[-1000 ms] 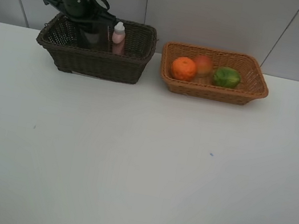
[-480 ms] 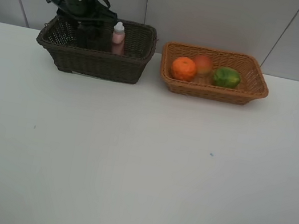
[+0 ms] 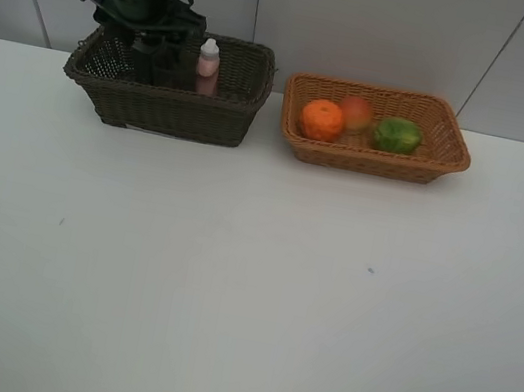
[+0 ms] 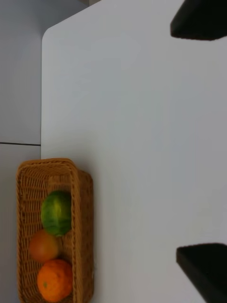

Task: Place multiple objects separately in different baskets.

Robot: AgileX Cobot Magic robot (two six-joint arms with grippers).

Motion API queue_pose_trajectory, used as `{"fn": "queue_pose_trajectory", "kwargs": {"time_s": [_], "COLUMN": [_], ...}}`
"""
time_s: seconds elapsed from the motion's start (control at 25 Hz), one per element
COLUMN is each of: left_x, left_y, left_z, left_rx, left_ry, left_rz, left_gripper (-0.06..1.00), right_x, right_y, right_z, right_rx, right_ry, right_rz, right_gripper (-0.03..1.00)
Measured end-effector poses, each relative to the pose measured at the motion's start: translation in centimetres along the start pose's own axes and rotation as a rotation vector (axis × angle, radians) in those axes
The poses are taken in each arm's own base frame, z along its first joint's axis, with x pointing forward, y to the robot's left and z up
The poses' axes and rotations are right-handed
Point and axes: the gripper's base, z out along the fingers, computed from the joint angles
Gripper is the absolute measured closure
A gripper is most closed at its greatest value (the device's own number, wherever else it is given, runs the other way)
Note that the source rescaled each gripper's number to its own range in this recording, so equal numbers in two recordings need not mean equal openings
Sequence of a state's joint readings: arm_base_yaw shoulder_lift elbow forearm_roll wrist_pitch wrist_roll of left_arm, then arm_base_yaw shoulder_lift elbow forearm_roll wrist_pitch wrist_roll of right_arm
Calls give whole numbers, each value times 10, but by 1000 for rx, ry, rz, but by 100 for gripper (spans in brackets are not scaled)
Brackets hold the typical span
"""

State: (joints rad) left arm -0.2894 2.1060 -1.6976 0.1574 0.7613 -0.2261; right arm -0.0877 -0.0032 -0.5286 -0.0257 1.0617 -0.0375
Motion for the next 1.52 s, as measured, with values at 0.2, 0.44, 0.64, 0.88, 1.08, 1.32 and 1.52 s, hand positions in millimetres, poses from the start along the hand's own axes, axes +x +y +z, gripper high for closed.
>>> {"fn": "queue_pose_trajectory", "kwargs": {"time_s": [0.2, 0.44, 0.64, 0.88, 1.08, 1.32, 1.52], "left_x": [-7, 8, 40, 101, 154, 232, 295], "left_y": [-5, -3, 21, 67, 86, 76, 67], "left_z": [-40, -93, -135, -194, -245, -290, -296], "left_rx": [13, 49, 65, 44, 18, 15, 18], "left_ry": [-47, -116, -161, -214, -326, -394, -411], "left_rz": [5, -8, -41, -113, -195, -178, -169], "left_gripper": [3, 3, 3, 3, 3, 3, 3], "right_x": [0, 0, 0, 0, 0, 0, 0], "right_y": [0, 0, 0, 0, 0, 0, 0], "right_z": [0, 0, 0, 0, 0, 0, 0], "right_rx": [0, 0, 0, 0, 0, 0, 0], "right_ry": [0, 0, 0, 0, 0, 0, 0], "right_rz": [0, 0, 0, 0, 0, 0, 0], "right_gripper": [23, 23, 23, 23, 23, 23, 23]}}
